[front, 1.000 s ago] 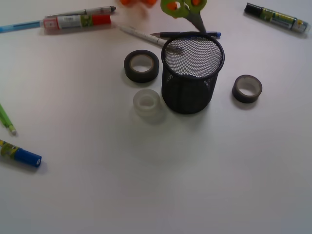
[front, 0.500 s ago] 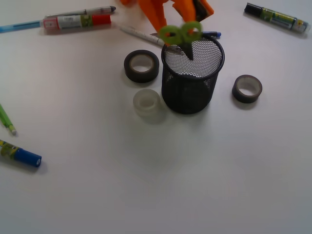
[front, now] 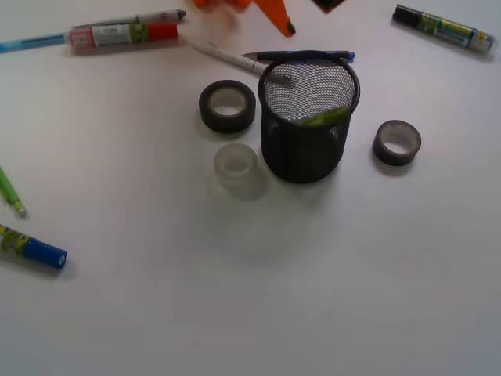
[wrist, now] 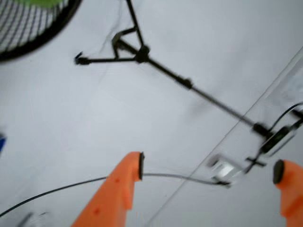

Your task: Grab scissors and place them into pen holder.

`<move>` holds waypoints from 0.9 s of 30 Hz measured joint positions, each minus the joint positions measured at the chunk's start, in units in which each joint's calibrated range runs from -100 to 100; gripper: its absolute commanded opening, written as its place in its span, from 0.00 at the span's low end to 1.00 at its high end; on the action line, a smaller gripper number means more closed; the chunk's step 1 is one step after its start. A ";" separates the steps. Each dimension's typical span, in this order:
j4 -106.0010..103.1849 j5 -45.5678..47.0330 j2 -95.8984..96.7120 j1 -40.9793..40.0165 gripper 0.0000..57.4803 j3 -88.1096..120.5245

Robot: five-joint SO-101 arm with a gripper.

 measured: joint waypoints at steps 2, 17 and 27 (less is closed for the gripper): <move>8.29 -4.44 0.09 4.74 0.53 -6.29; 73.69 -28.47 9.93 25.01 0.36 -45.55; 68.51 -24.08 -33.19 17.39 0.35 -12.67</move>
